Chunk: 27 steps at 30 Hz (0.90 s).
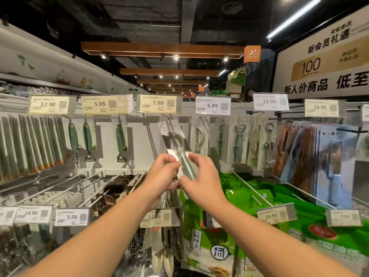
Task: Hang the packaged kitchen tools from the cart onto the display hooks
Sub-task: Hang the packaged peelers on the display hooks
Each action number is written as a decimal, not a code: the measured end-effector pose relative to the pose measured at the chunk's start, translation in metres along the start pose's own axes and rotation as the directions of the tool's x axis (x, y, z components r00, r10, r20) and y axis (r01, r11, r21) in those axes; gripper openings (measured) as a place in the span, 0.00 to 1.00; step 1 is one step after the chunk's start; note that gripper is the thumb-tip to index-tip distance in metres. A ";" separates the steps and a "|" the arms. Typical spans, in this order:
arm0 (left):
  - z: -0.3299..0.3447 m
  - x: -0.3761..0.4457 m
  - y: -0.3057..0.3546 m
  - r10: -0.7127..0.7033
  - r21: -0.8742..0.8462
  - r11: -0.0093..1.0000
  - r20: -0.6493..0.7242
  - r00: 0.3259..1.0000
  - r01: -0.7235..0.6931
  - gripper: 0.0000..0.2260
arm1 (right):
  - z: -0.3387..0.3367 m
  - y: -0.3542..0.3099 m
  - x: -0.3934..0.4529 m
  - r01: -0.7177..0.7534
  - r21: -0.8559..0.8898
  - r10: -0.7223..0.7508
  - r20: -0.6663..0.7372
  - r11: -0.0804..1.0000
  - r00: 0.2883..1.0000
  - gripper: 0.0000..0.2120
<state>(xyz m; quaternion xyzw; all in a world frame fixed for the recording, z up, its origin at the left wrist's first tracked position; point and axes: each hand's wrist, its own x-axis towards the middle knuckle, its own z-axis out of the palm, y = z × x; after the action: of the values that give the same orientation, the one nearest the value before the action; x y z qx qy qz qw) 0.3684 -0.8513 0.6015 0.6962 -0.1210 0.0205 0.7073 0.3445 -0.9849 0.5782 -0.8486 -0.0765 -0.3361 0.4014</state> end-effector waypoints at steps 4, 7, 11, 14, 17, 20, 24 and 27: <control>-0.009 -0.004 -0.002 0.122 0.391 0.910 0.057 0.991 -0.134 0.07 | -0.013 0.019 -0.012 0.045 -0.075 -0.052 -0.101 0.996 0.994 0.27; -0.027 -0.003 -0.007 0.189 0.727 0.653 0.119 0.975 -0.215 0.06 | -0.024 0.029 -0.020 0.048 -0.083 -0.060 -0.160 0.995 0.985 0.27; -0.043 0.001 -0.010 0.222 0.884 0.408 0.145 0.964 -0.227 0.04 | -0.036 0.034 -0.024 0.044 -0.060 -0.055 -0.194 0.997 0.979 0.28; -0.050 0.003 -0.014 0.200 0.914 0.328 0.180 0.963 -0.239 0.04 | -0.037 0.036 -0.027 0.097 -0.065 -0.109 -0.215 0.993 0.970 0.27; -0.057 0.007 -0.018 0.196 0.920 0.296 0.204 0.959 -0.256 0.05 | -0.036 0.039 -0.031 0.091 -0.047 -0.100 -0.252 0.995 0.963 0.28; -0.061 0.009 -0.019 0.193 0.928 0.277 0.202 0.960 -0.250 0.05 | -0.035 0.039 -0.027 0.051 -0.017 -0.054 -0.251 0.999 0.967 0.29; -0.065 0.013 -0.019 0.192 0.939 0.251 0.192 0.963 -0.237 0.05 | -0.031 0.038 -0.021 -0.016 0.010 0.018 -0.230 1.000 0.973 0.29; -0.068 0.018 -0.018 0.200 0.938 0.263 0.175 0.964 -0.225 0.05 | -0.025 0.039 -0.013 -0.068 -0.005 0.066 -0.196 0.998 0.978 0.31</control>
<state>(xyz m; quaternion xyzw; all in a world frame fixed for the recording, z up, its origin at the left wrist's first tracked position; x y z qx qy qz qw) 0.3992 -0.7873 0.5870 0.9560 -0.1843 0.1751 0.1460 0.3372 -1.0275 0.5566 -0.8158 -0.0059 -0.4048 0.4131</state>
